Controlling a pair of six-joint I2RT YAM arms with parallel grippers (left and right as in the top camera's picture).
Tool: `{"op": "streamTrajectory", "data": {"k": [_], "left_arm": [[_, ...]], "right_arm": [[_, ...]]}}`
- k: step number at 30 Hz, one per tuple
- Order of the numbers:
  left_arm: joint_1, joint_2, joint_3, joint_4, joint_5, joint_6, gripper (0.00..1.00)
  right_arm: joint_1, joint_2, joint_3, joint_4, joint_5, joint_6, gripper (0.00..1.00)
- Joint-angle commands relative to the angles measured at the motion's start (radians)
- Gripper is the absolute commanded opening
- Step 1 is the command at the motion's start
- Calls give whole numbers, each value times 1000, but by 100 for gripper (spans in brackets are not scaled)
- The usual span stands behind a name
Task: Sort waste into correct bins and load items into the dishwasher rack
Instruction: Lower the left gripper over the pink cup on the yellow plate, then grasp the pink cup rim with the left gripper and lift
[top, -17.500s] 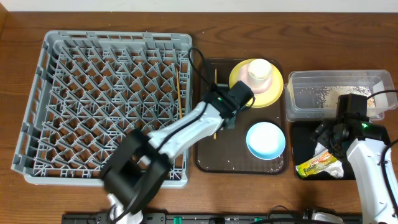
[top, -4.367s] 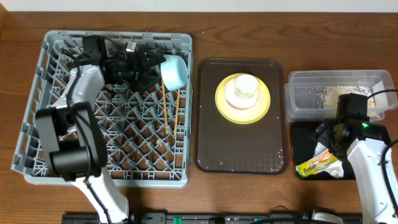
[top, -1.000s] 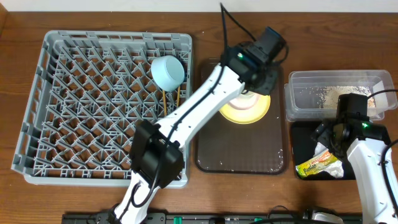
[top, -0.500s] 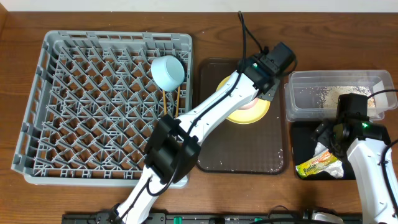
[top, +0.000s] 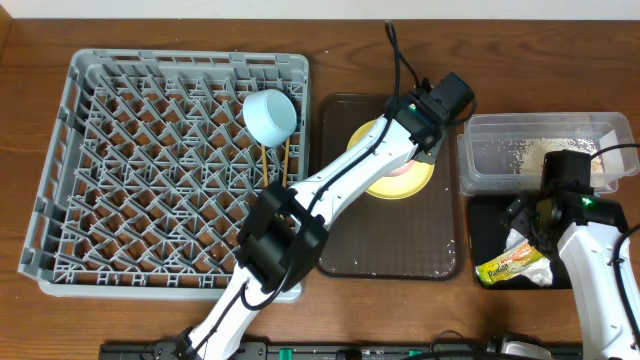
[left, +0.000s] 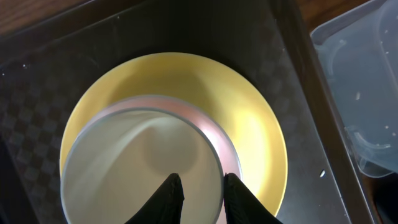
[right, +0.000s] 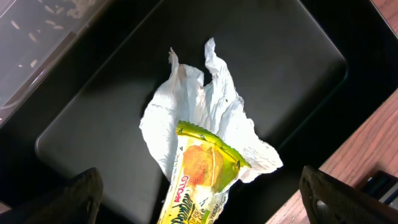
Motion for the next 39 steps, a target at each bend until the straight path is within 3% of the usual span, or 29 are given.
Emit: {"op": "streamTrajectory", "data": {"k": [1,10,15,24,29,39], "left_arm": [[0,8,-23,2,-19,9,25],[0,8,-40,8,-19,9,24],[0,8,-40,9,-19,9,15],[3,-3,-26,6,-20,10,10],[22,-97,-1,-26,-13,9,6],[181,-396,-1,-180,276,2,6]], "right_arm": [[-7,-8,12,-1,21,-4,99],[-7,-8,12,-1,21,-4,99],[-7,-8,12,-1,21,-4,99],[-7,-8,12,-1,21,-4,99],[-7,-8,12,-1,21,-4,99],[-7,-8,12,-1,21,-4,99]]}}
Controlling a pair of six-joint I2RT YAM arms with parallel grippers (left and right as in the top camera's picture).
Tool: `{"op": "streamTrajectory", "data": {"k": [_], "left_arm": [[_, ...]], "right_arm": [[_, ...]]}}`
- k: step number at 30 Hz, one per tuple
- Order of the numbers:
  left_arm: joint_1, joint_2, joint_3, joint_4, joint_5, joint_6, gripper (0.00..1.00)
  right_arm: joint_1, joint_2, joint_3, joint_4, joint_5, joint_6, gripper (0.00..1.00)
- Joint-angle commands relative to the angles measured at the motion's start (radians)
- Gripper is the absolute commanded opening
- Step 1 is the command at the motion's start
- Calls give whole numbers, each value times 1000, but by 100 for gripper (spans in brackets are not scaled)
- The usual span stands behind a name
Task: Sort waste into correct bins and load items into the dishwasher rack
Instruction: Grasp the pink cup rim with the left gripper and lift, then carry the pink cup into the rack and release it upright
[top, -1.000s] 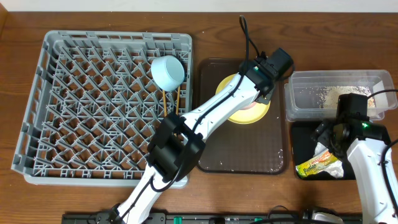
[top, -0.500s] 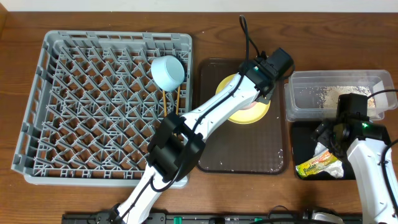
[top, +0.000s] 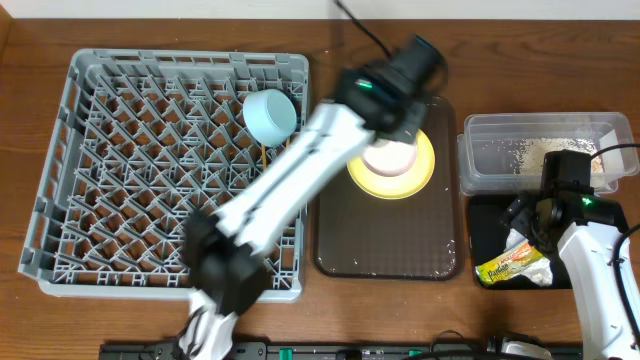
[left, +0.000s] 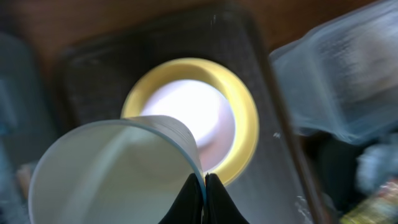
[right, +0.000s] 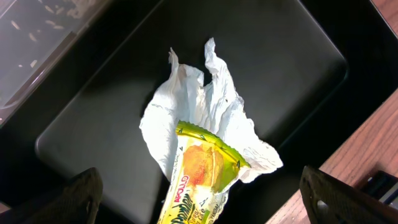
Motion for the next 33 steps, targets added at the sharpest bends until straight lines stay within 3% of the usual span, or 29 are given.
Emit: {"op": "streamTrajectory", "data": {"k": [1,6,11,16,25,33], "left_arm": [[116,-124,28,-64,164,-1,6],[340,-172,28,-154,480,28,6],[578,-150,-4,-231,958,163,6],[706,-140,-132,-280,1238,304,6],[740,-140,-475,-243,1488,497,6],[746,-140,-700,-62,1522,500,6]], "right_arm": [[-7,-8,12,0,21,-4,99],[-7,-8,12,0,21,-4,99],[-7,-8,12,0,21,-4,99],[-7,-8,12,0,21,-4,99],[-7,-8,12,0,21,-4,99],[-7,-8,12,0,21,-4,99]]}}
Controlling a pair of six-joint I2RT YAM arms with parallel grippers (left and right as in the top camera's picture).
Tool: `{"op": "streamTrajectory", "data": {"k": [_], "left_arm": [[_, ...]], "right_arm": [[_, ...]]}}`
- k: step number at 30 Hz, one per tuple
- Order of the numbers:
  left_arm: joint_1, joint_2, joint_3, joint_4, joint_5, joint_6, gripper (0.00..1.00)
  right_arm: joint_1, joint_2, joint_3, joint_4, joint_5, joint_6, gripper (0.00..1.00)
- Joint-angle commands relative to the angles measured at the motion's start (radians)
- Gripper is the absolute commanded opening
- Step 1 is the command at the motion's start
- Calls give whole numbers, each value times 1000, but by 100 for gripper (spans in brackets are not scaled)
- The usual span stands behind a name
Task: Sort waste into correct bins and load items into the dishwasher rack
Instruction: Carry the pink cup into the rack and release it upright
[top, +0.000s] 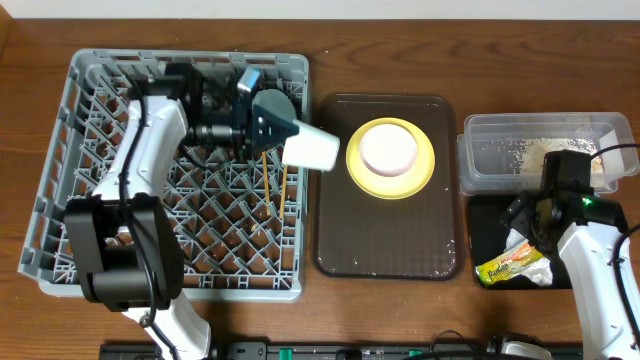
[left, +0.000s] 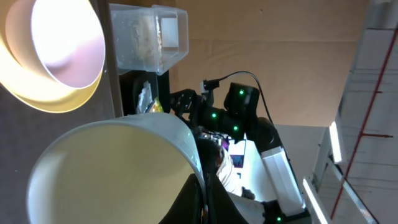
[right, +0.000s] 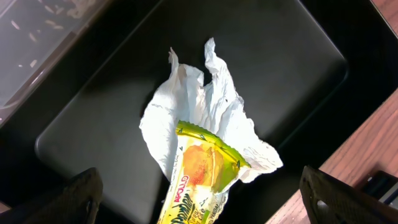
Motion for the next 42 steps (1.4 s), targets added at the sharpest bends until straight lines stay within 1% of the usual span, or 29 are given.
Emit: {"op": "streamTrajectory", "data": {"k": [1,4,8,21,24,29,30,32,38,42], "left_arm": [[14,5,-67,46,59,37,6],[35,5,-114,95,59,37,6],[63,7,-154,116,43,37,6],[70,8,-263,241,2,37,6],[69,8,-273,241,-40,37,6],[69,8,-277,260,-42,24,5],[69,8,-277,267,-42,25,6],[69,8,-277,284,-50,23,6],[73,16,-277,299,-135,-19,6],[98,16,-277,299,-207,-47,6]], "right_arm": [[-7,-8,12,-1,21,-4,99],[-7,-8,12,-1,21,-4,99],[-7,-8,12,-1,21,-4,99],[-7,-8,12,-1,21,-4,99],[-7,-8,12,-1,21,-4,99],[-7,-8,12,-1,21,-4,99],[-7,-8,12,-1,21,-4,99],[-7,-8,12,-1,21,-4,99],[-7,-8,12,-1,21,-4,99],[-7,-8,12,-1,21,-4,99]]}}
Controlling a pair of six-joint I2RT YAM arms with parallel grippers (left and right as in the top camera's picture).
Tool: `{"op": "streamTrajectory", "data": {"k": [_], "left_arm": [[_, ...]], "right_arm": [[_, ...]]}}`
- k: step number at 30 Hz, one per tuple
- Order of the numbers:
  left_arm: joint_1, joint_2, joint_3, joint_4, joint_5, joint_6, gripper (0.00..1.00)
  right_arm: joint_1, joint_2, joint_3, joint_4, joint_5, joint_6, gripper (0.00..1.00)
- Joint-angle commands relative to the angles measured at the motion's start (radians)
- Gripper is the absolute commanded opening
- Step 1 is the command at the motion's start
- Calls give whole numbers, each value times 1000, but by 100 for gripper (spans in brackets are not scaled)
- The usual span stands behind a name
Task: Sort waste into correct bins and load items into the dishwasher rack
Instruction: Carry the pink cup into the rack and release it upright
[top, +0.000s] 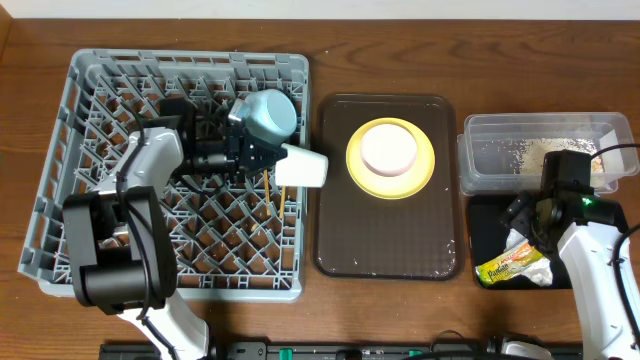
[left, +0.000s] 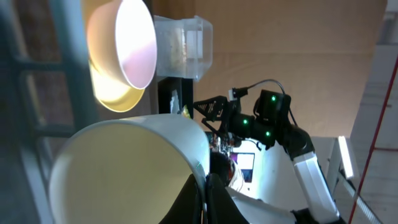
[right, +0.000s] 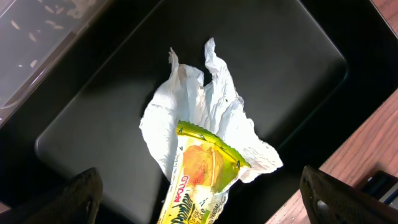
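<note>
My left gripper (top: 268, 160) is shut on the rim of a white cup (top: 303, 167), held on its side over the right edge of the grey dishwasher rack (top: 90, 200); the wrist view shows the cup (left: 130, 168) close up. A blue cup (top: 270, 114) and wooden chopsticks (top: 282, 185) lie in the rack. A pink bowl (top: 388, 148) sits on a yellow plate (top: 425, 165) on the brown tray (top: 385, 240). My right gripper (right: 202, 199) hangs open over the black bin (right: 292, 68), above a white napkin (right: 205, 106) and a yellow-green snack wrapper (right: 193, 180).
A clear plastic container (top: 540, 150) with rice grains stands at the back right, behind the black bin. The wooden table edge (right: 367, 155) runs beside the bin.
My left gripper has lowered a little with the white cup, which now lies nearer the rack's right edge, below the blue cup. The right arm has not moved.
My left gripper first gripped the white cup's rim as it stood in the pink bowl on the yellow plate. Then it held the cup lifted above the plate, then on its side at the rack's right edge, now slightly lower. The right gripper stayed open over the bin.
</note>
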Motion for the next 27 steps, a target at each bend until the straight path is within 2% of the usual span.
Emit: {"op": "streamTrajectory", "data": {"k": [1,18,27], "left_arm": [[25,16,-13,0,-183,-24,6],[46,16,-13,1,-431,-31,8],[46,16,-13,-7,-442,-35,11]], "right_arm": [[-7,-8,12,-1,21,-4,99],[-7,-8,12,-1,21,-4,99],[-7,-8,12,-1,21,-4,99]]}}
